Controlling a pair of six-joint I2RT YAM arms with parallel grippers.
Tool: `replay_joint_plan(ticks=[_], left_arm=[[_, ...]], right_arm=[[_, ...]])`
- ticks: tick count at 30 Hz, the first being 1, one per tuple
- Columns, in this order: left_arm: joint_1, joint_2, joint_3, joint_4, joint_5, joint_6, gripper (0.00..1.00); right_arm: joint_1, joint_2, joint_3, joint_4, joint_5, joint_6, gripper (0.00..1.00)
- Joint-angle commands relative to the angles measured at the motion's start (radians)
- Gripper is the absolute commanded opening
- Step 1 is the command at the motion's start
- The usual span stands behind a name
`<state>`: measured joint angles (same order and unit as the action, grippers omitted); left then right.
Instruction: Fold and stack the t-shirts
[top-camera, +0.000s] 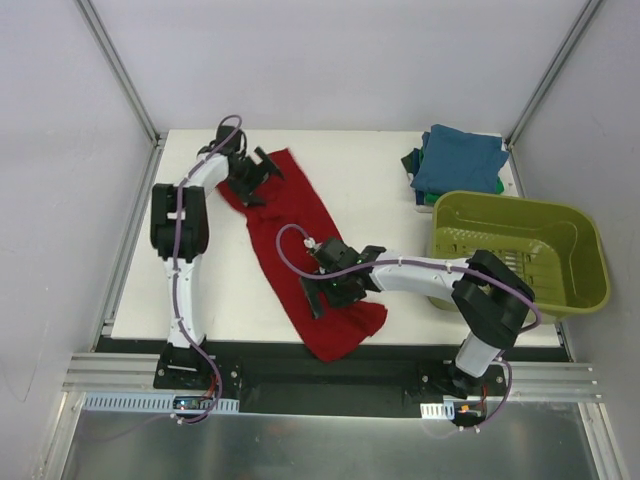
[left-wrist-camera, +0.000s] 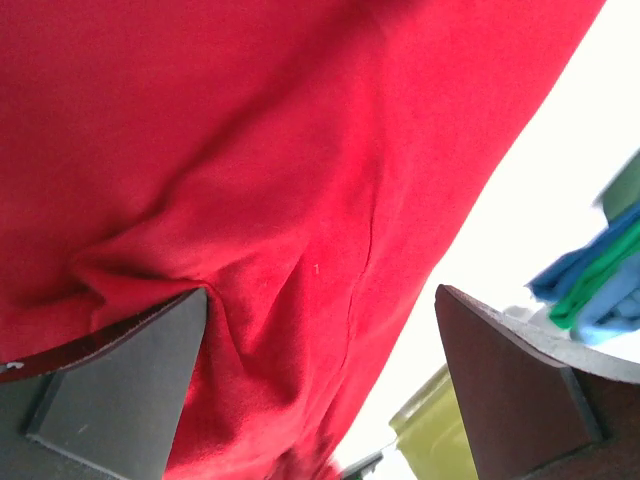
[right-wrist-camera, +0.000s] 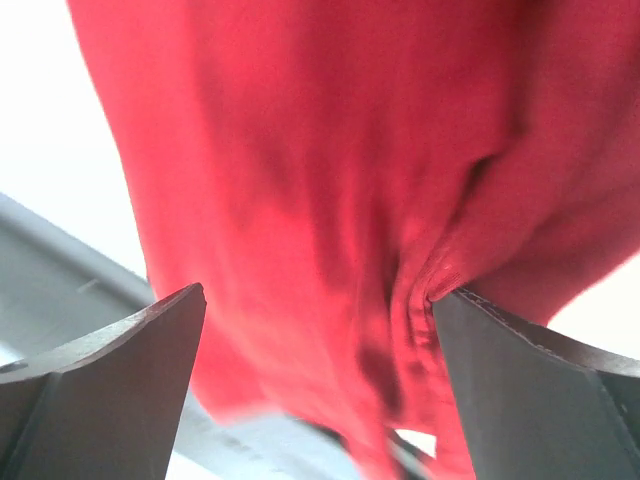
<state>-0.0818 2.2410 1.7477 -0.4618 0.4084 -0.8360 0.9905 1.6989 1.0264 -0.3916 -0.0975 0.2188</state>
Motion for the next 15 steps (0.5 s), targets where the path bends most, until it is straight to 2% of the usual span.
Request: replay_joint_plan(ticks=[1, 4, 7, 13, 15], left_arm=[[-0.041, 0.245, 0.298, 0.008, 0.021, -0.012, 0.99], [-0.045, 0.350, 0.480, 0.008, 0.043, -0.038, 0.99], [-0.052, 0.405, 0.597, 0.009, 0.049, -0.037, 0.99], [-0.070, 0.384, 0.613, 0.022, 0.017, 0.023, 0.99], [-0.072, 0.353, 0.613, 0.022, 0.006, 0.023, 0.99]], right_arm=[[0.100, 0.053, 0.006, 0.036, -0.208, 0.070, 1.00], [0.148, 0.054, 0.041, 0.034, -0.229, 0.048, 1.00], [0.160, 0.041, 0.055, 0.036, -0.242, 0.034, 1.00], [0.162, -0.008, 0.086, 0.025, -0.185, 0.013, 1.00], [0.163, -0.051, 0.107, -0.013, -0.101, 0.011, 0.99]])
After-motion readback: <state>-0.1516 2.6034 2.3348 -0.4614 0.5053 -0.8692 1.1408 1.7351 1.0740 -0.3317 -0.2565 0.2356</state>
